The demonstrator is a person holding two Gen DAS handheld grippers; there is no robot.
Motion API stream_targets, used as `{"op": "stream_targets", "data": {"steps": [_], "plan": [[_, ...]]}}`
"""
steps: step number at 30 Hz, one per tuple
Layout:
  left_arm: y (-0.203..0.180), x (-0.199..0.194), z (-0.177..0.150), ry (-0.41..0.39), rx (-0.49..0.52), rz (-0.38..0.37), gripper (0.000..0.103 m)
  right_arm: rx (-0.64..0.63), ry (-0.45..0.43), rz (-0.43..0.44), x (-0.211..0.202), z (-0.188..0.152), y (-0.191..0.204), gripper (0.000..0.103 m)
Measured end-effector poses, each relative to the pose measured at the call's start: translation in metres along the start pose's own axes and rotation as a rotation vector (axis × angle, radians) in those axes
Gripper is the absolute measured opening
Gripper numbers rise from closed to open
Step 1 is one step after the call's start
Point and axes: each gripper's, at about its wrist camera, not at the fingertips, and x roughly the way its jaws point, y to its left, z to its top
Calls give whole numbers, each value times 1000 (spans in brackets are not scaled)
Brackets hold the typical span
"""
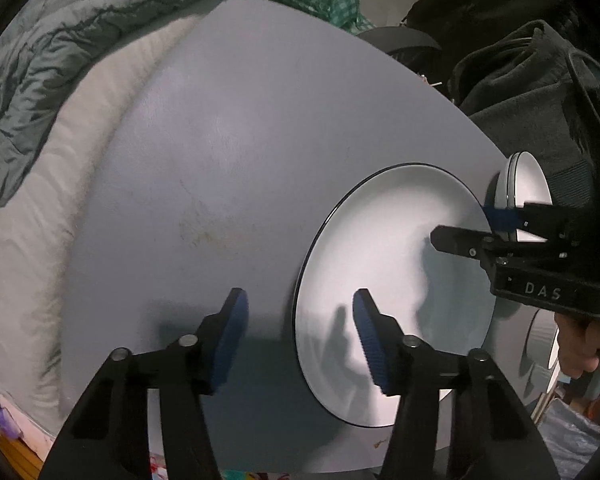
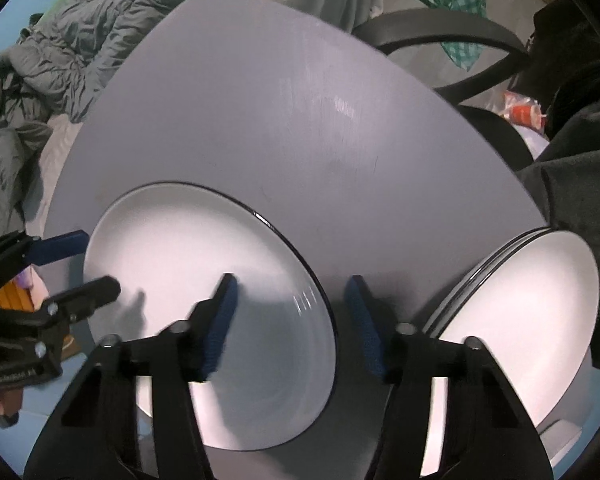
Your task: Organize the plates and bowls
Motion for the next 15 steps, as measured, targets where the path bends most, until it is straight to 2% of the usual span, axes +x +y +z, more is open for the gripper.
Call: {"op": "stream_targets", "data": {"steps": [7,11,15], "plan": [[5,10,0,44,-32,-65,24,19,6,-9,1,-8,-1,38],[7,14,-2,58,-17,-81,20,63,25,30,1,-15,-8,28],[5,13,-4,53,14,-47,20,127,25,86,1,-30,-17,21]]}}
